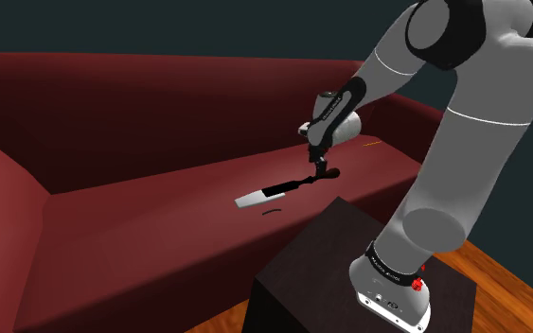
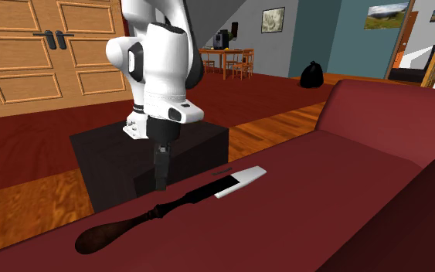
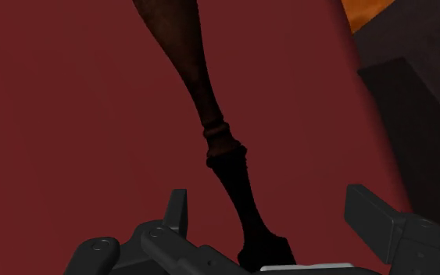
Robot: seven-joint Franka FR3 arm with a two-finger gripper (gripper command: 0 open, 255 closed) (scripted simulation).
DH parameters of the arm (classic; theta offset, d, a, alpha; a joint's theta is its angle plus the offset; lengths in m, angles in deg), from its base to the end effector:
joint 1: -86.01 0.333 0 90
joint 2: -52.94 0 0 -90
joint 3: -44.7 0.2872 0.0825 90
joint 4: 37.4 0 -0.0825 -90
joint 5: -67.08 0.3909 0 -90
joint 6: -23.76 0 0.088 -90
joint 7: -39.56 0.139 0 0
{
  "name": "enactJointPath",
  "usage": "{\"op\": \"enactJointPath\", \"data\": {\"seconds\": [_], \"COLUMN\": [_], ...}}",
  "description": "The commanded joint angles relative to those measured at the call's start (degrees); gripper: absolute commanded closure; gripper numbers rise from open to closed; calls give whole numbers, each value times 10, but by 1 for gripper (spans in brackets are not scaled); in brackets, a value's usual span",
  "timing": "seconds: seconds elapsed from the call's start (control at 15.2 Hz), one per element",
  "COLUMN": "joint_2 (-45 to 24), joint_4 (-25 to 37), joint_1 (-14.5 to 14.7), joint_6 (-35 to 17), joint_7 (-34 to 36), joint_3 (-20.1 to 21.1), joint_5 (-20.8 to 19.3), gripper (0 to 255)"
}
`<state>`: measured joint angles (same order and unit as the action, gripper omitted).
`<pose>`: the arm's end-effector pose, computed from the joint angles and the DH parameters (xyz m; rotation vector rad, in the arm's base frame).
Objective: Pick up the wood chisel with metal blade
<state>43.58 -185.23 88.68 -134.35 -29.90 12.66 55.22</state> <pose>0.3887 -0.2270 0.1479 2.7061 1.3045 -0.1588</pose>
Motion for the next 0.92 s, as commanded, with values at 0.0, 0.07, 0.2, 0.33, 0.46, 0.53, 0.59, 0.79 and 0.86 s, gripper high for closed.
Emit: {"op": "enactJointPath", "data": {"seconds": [0.0, 0.07, 0.2, 0.33, 0.46, 0.53, 0.59, 0.79, 0.86], "joint_2": [-64, -91, -112, -130, -148, -157, -167, -171, -171], "joint_4": [20, 33, 41, 45, 50, 52, 54, 56, 56], "joint_1": [-23, -40, -57, -67, -76, -81, -85, -88, -87], "joint_6": [-45, -59, -73, -88, -101, -108, -115, -118, -118], "joint_7": [-60, -83, -93, -96, -99, -100, -101, -102, -101], "joint_3": [28, 45, 62, 74, 85, 91, 96, 99, 99], "joint_5": [47, 61, 67, 76, 83, 87, 90, 91, 91], "gripper": [0, 0, 0, 0, 0, 0, 0, 255, 255]}}
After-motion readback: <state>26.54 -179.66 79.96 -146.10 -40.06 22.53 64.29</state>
